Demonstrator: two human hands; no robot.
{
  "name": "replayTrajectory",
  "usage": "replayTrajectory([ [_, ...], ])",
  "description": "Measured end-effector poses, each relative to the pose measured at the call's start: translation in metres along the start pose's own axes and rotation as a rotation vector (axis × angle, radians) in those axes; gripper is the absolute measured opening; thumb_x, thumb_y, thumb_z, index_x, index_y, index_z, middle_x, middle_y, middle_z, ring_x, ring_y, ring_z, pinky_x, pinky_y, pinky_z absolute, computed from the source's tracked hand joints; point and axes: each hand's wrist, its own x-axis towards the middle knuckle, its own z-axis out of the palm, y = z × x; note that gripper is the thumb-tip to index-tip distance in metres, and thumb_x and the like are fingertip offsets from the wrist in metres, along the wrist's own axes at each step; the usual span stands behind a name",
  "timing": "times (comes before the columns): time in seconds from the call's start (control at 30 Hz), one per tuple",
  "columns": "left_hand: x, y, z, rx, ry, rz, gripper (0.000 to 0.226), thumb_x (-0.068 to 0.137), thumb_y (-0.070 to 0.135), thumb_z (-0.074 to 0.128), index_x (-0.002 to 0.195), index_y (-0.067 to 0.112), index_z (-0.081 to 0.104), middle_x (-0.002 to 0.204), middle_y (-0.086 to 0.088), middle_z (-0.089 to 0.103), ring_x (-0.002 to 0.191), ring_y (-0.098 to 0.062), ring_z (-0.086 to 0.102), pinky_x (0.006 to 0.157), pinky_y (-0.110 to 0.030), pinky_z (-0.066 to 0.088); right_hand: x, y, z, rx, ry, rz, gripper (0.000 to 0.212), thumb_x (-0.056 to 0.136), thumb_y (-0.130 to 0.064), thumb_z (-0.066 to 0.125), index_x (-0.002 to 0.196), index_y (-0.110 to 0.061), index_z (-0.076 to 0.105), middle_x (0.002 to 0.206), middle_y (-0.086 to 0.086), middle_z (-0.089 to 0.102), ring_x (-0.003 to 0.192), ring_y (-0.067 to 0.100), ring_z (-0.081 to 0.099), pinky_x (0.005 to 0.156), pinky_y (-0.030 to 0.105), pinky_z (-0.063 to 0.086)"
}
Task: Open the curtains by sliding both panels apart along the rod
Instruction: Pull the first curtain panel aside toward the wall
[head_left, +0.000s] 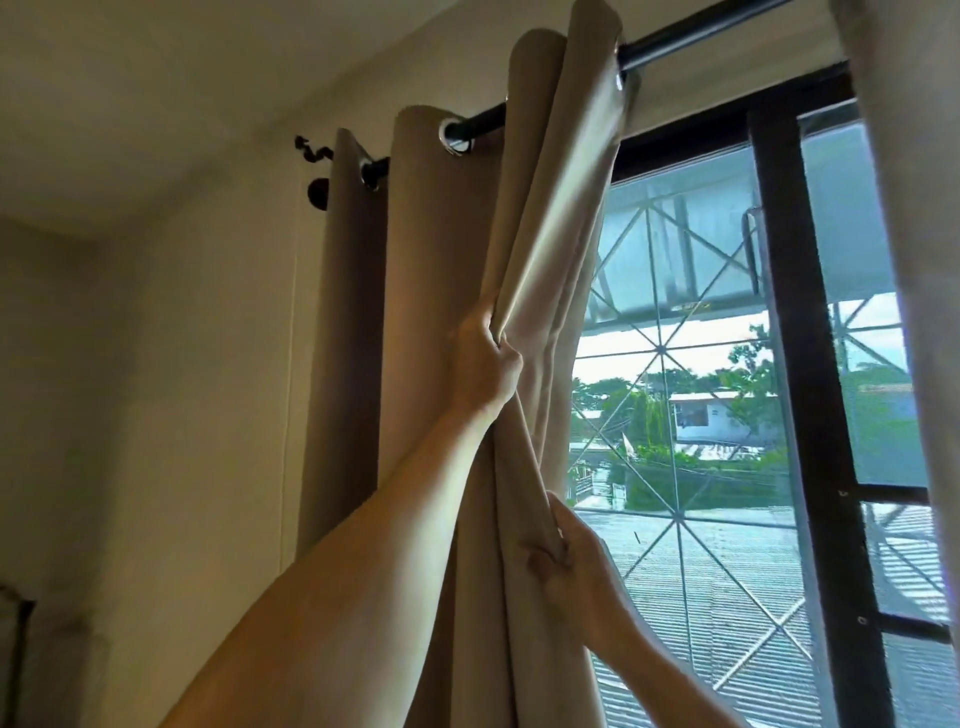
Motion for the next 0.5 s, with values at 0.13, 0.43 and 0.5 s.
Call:
replayTrajectory([
  [0.13,0.008,-0.022,-0.019,-0.033,-0.023,-0.028,0.04,0.08,-0.014,0.043,0.112,0.001,0.062,0.102,-0.016,0.069,0.097,-0.026,0.064,0.084,-0.022,0.046,0.011,-0.001,0.027,-0.016,-0.019,0.002,0.059,0.075,0.004,0.059,0.102,-0.05,0.058,0.09,0.004,0.073,0.083,0.024,0.068,0.07,0.04,0.057],
  [0.43,0.026,-0.074,-0.046,0.096,0.044,-0.034,0.038,0.081,-0.012,0.047,0.113,0.002,0.064,0.104,-0.015,0.071,0.097,-0.029,0.064,0.074,-0.007,0.035,0.038,0.0,0.074,-0.007,-0.082,-0.041,0.062,0.076,0.005,0.058,0.103,-0.051,0.054,0.091,0.001,0.072,0.074,0.009,0.063,0.062,0.026,0.052],
  [0.5,0.028,-0.086,-0.049,0.144,0.051,-0.063,0.03,0.082,-0.009,0.049,0.106,0.001,0.064,0.097,-0.017,0.071,0.092,-0.035,0.063,0.072,-0.017,0.039,0.047,0.005,0.081,0.006,-0.096,-0.055,0.069,0.076,0.005,0.059,0.103,-0.058,0.051,0.09,-0.001,0.072,0.072,0.008,0.063,0.061,0.026,0.052],
])
